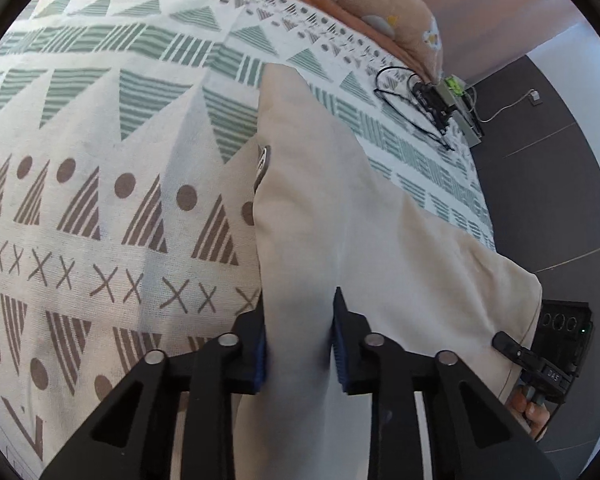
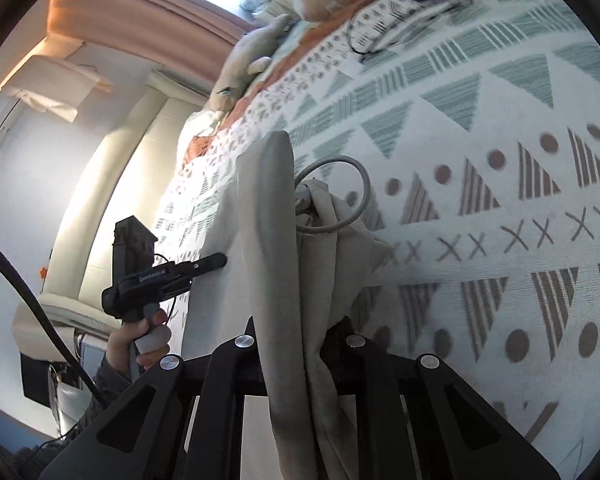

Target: Fold large clothes

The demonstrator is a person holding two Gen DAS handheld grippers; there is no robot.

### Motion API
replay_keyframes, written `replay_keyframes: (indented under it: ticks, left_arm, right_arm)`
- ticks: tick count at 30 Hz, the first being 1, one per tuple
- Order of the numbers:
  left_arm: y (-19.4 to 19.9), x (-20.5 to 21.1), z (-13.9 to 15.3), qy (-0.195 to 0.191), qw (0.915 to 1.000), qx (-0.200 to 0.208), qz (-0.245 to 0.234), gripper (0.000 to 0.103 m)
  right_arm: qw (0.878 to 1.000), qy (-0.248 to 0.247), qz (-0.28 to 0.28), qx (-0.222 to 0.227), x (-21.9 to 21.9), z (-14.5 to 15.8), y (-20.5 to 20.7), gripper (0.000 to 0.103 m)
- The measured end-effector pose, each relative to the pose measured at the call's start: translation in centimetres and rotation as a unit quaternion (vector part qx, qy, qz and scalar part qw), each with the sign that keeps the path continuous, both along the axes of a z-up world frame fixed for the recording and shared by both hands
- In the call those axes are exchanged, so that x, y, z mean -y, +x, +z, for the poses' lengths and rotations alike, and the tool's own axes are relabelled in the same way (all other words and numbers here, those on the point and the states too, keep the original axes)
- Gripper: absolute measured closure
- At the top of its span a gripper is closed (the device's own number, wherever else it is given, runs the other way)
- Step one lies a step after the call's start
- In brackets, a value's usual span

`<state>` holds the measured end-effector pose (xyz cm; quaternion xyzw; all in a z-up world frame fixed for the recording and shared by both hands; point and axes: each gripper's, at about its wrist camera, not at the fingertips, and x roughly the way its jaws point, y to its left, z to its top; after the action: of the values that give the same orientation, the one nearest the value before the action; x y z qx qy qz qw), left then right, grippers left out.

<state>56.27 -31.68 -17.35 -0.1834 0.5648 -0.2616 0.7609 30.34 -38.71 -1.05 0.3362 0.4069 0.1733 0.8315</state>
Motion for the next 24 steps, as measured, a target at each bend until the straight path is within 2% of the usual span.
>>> replay_keyframes:
  ticks: [9, 24]
  left_arm:
    - [-4.4, -2.2, 5.9, -0.04, 0.9974, 0.059, 0.011, 0.083]
    - [-11.5, -7.5, 14.8, -0.071, 0.9873, 0.139, 0.029, 0.086]
  right_arm:
    - [0.999, -0.013, -0.014, 0.047, -3.0, 4.3, -4.9, 0.094]
    - [0.992, -0.033, -0.024, 0.123, -7.4, 9.6, -11.7, 0.094]
